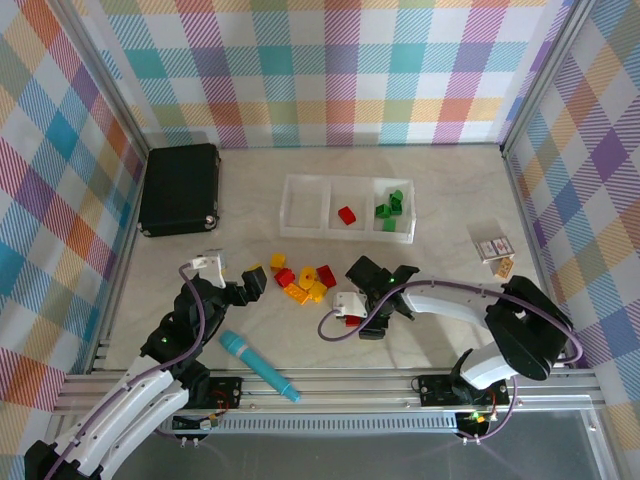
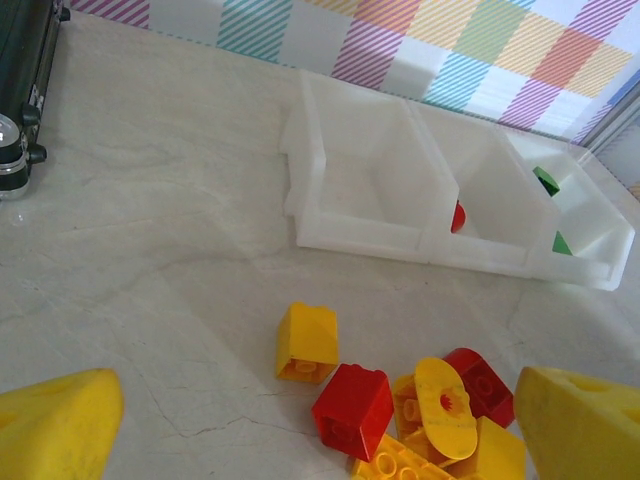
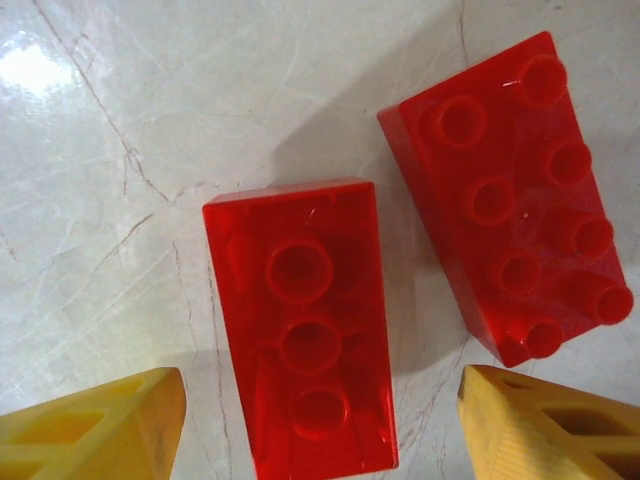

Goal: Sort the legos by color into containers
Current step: Pick up the lego from the bottom-center of the table, then place the lego in the container.

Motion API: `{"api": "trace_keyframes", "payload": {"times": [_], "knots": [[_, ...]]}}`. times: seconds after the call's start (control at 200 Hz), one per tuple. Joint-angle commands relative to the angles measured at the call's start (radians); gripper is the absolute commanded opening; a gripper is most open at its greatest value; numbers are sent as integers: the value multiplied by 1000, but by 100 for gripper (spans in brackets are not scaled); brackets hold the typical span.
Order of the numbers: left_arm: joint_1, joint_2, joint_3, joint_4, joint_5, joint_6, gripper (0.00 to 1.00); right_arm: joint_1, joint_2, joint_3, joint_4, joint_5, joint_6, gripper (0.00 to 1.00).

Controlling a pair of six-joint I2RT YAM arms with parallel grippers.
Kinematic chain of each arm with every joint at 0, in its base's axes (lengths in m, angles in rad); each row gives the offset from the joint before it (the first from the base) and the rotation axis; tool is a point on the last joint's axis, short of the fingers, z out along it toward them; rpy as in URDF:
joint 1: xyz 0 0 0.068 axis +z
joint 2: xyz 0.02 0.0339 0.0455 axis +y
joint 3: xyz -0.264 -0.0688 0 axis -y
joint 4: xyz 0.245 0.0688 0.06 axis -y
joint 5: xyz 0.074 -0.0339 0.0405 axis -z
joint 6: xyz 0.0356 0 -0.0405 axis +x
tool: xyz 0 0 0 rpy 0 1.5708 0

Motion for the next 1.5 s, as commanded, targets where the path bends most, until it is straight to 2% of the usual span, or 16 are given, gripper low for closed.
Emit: {"api": "trace_keyframes", "payload": {"times": [0.0, 0.125, 0.23, 0.445, 0.52, 0.605, 0.78, 0.865, 0.98, 1.115, 1.185, 1.3, 1.495], "knots": [[3, 0, -1, -9, 21, 21, 99, 11, 16, 21, 23, -10, -27, 71], [3, -1, 2, -14, 28, 27, 99, 11, 28, 17, 28, -10, -33, 66], [2, 7, 13, -23, 26, 21, 99, 14, 40, 13, 32, 3, -44, 54], [3, 59, 23, 9, 44, 7, 99, 23, 50, -6, 38, 46, -72, 38], [3, 84, 32, 11, 15, -6, 100, 28, 39, -14, 52, 90, -70, 30], [3, 118, 49, -9, -27, -17, 99, 30, 6, -24, 66, 103, -71, 28], [3, 158, 65, 18, -10, -15, 100, 29, -131, -27, 109, 33, -36, 26], [3, 161, 71, 25, -9, -13, 100, 25, -207, -18, 178, 37, -23, 27], [3, 174, 92, 5, -15, -19, 99, -40, -246, 33, 262, 12, -12, 26], [4, 176, 108, -18, 5, -17, 99, -134, -150, 197, 264, -16, 65, 21], [3, 164, 109, -33, 7, -19, 100, -152, -65, 291, 264, 40, 97, 16], [3, 133, 108, -63, 3, -25, 99, -168, 109, 490, 170, 112, 156, 13], [3, 71, 109, -115, -16, -25, 100, -229, 346, 819, -38, 139, 368, 15]]}}
